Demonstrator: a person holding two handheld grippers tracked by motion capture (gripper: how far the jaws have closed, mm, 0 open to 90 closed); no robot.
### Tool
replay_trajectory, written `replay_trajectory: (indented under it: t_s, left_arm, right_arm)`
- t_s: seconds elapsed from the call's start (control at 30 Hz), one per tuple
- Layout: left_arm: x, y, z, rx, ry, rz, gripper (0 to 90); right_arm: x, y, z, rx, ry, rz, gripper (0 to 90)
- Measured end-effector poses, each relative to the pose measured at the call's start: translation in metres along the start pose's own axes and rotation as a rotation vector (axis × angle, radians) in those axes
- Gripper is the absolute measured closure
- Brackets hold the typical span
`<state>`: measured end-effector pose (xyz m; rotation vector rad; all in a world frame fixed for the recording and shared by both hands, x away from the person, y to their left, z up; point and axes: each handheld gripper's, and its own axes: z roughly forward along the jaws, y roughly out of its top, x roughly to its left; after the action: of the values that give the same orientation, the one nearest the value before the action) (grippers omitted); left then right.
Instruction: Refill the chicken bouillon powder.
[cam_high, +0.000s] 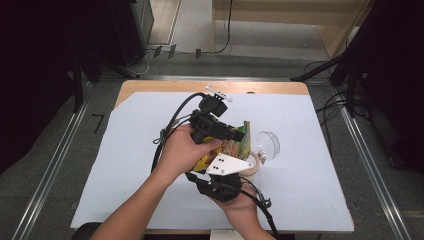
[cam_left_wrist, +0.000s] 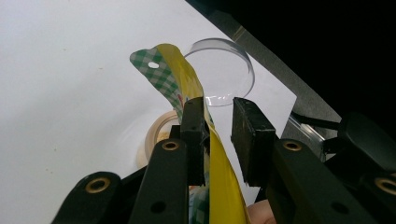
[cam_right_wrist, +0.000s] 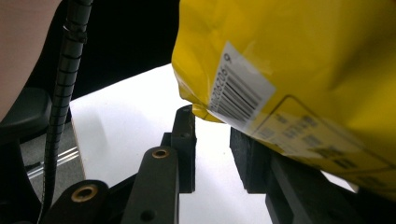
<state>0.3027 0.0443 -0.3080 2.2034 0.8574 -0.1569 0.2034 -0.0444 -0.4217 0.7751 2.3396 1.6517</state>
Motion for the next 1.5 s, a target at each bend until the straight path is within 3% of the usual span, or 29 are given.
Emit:
replay_trajectory:
  t_s: [0.83, 1.5]
  left_arm:
    - [0.0057, -0.0013, 0.0020, 0.020, -0.043, -0.039, 78.2]
    - [0.0022, -0.0012, 0.0010, 0.014, -0.042, -0.024, 78.0]
  right_arm:
    - [0.0029, -0.0023, 0.0006, 0.001, -0.015, -0.015, 73.3]
    - [0.0027, -0.0021, 0.0007, 0.001, -0.020, -0.019, 73.7]
